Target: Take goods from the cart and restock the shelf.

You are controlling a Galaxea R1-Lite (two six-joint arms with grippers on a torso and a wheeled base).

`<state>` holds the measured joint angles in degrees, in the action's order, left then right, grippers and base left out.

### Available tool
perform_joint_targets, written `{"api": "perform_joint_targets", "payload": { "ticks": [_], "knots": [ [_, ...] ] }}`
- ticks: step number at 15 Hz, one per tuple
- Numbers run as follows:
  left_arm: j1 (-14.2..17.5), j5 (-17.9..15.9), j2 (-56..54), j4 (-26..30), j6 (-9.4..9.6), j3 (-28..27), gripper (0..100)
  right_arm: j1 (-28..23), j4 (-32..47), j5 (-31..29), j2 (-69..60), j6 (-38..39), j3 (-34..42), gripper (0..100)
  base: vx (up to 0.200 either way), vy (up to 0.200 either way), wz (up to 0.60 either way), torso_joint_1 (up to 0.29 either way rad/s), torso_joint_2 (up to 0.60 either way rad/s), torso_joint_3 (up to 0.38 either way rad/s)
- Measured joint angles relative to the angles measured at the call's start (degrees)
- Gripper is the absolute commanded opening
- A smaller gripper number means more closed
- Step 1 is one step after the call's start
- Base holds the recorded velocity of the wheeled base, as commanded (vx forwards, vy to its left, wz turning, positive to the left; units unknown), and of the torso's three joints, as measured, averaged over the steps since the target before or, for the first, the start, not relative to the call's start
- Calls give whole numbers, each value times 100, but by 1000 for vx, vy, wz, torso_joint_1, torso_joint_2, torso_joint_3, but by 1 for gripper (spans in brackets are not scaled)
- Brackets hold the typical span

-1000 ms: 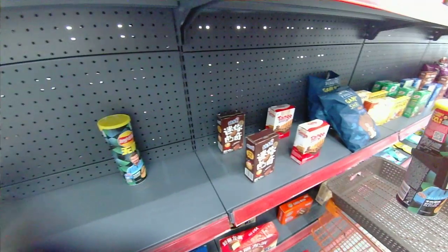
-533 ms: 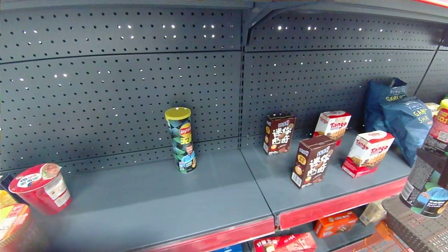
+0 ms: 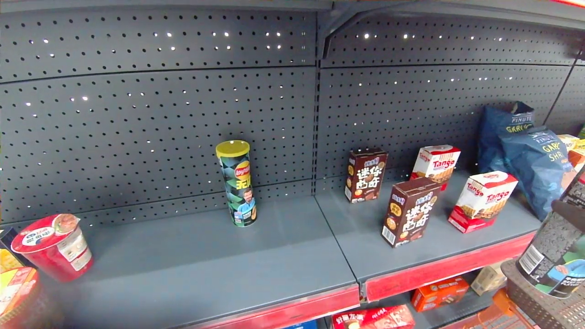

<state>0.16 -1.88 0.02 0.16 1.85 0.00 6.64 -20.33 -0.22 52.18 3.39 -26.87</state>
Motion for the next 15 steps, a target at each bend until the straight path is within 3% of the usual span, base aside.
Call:
{"api": "perform_joint_targets", "payload": {
  "ticks": [6, 8, 9, 13, 15],
  "knots": [
    [-9, 2, 0, 63, -35, -27, 100, 413, 52, 90, -797, -374, 695, 0, 0, 0, 0, 0, 0, 0],
    [-16, -347, 30, 88, 479, -94, 100, 352, 52, 66, -874, -472, 722, 0, 0, 0, 0, 0, 0, 0],
    [-27, -567, 110, 93, 551, -215, 100, 358, 61, 51, -890, -502, 662, 0, 0, 0, 0, 0, 0, 0],
    [-148, -1452, 1281, -247, 558, -1108, 100, 355, 41, -35, -837, -599, 686, 0, 0, 0, 0, 0, 0, 0],
    [-224, -1829, 2098, -517, 362, -1634, 100, 350, 50, -93, -802, -636, 686, 0, 0, 0, 0, 0, 0, 0]
  ]
}}
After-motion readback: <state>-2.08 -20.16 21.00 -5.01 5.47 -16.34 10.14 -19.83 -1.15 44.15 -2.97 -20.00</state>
